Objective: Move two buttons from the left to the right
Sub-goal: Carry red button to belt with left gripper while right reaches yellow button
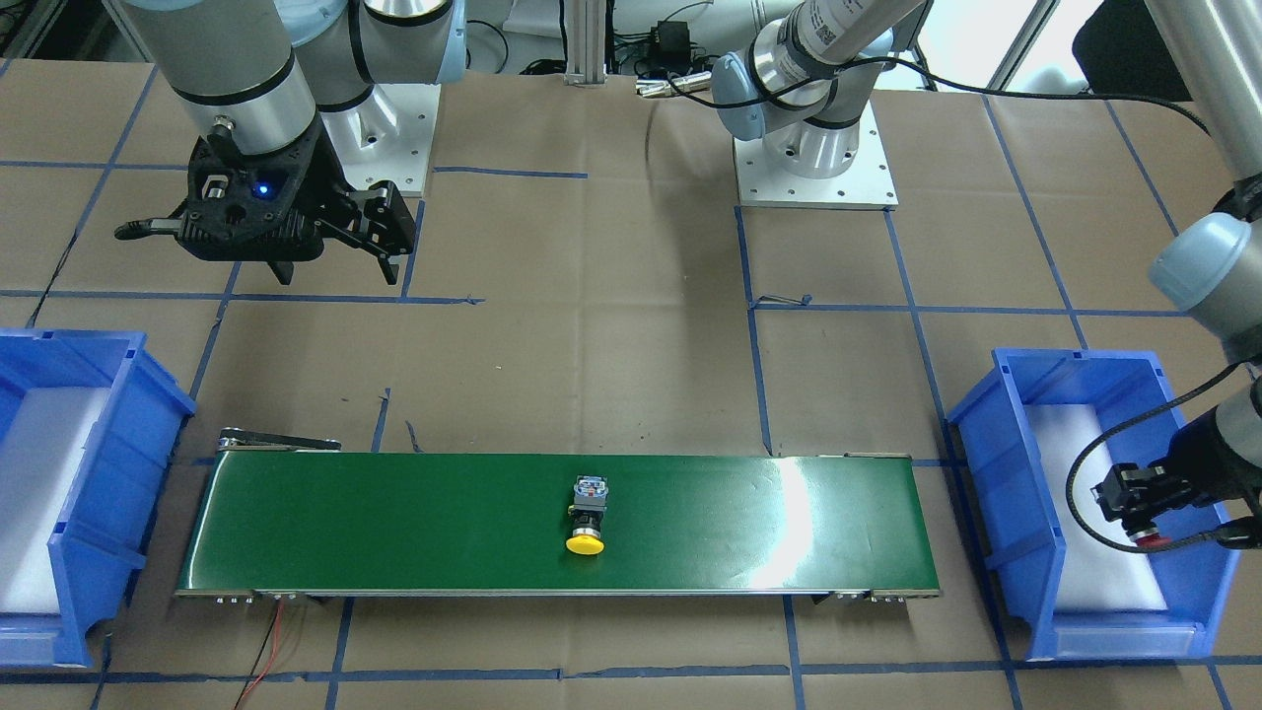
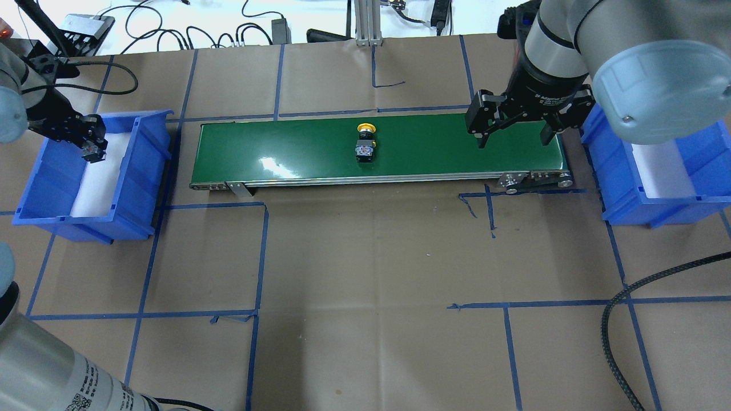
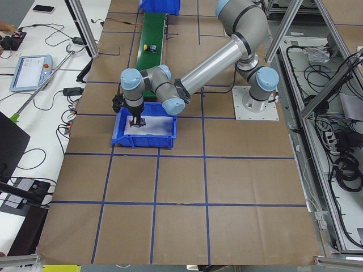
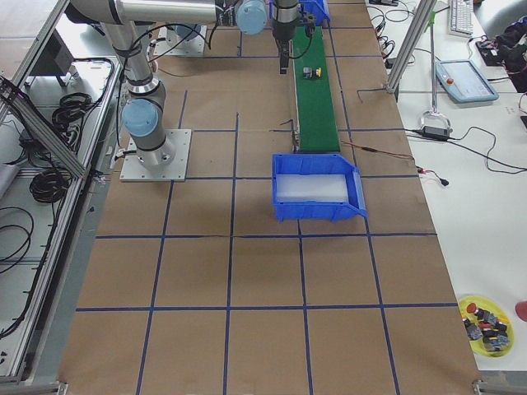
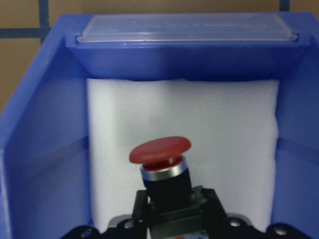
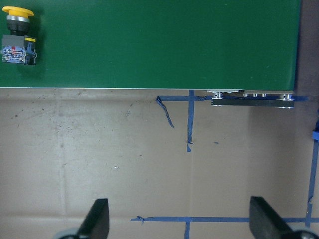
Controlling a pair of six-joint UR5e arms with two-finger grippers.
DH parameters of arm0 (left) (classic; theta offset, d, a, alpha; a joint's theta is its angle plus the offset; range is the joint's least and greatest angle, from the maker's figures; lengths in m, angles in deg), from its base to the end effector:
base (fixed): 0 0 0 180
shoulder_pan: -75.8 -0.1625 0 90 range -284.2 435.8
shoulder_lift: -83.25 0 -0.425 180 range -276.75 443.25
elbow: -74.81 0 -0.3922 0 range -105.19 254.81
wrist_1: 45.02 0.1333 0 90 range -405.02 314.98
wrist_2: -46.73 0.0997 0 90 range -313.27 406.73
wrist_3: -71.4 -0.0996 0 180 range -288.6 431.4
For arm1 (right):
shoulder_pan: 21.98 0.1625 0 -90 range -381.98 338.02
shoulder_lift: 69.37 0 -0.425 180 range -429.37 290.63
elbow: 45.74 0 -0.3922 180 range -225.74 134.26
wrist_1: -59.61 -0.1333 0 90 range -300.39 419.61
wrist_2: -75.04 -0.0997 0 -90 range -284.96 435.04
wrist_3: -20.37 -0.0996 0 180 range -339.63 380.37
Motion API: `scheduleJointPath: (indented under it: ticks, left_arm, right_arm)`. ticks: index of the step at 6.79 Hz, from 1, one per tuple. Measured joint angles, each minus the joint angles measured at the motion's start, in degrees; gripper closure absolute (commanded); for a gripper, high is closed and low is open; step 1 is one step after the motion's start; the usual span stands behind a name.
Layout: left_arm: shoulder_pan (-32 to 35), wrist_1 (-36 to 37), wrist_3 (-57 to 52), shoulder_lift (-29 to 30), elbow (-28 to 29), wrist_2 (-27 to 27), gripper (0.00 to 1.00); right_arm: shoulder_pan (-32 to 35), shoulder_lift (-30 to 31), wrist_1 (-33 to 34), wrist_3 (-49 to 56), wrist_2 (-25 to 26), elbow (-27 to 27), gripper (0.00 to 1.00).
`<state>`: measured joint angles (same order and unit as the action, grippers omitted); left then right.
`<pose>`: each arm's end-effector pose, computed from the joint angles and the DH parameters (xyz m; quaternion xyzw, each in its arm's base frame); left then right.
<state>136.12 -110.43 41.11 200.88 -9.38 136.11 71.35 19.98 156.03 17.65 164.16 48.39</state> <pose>0.2128 -0.6448 0.2986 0.0055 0.9997 -0.0236 0.0074 0.1635 -0.4895 0.4581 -0.0054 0.9999 -0.0139 0.0084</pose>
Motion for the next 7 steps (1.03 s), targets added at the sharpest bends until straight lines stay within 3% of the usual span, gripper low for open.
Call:
scheduleJointPath:
  ticks: [3, 7]
  left_arm:
    - [0.49, -15.45, -0.02, -4.04, 8.81, 0.04, 0.92]
    - [8.50, -17.53, 6.89, -4.68, 9.70, -0.29, 0.91]
  right_arm:
    - [0.00, -0.44, 0.23, 0.22, -0.09, 0.07, 0.00]
    - [-0.13, -1.08, 3.81, 0.14, -0.42, 0.12, 0.00]
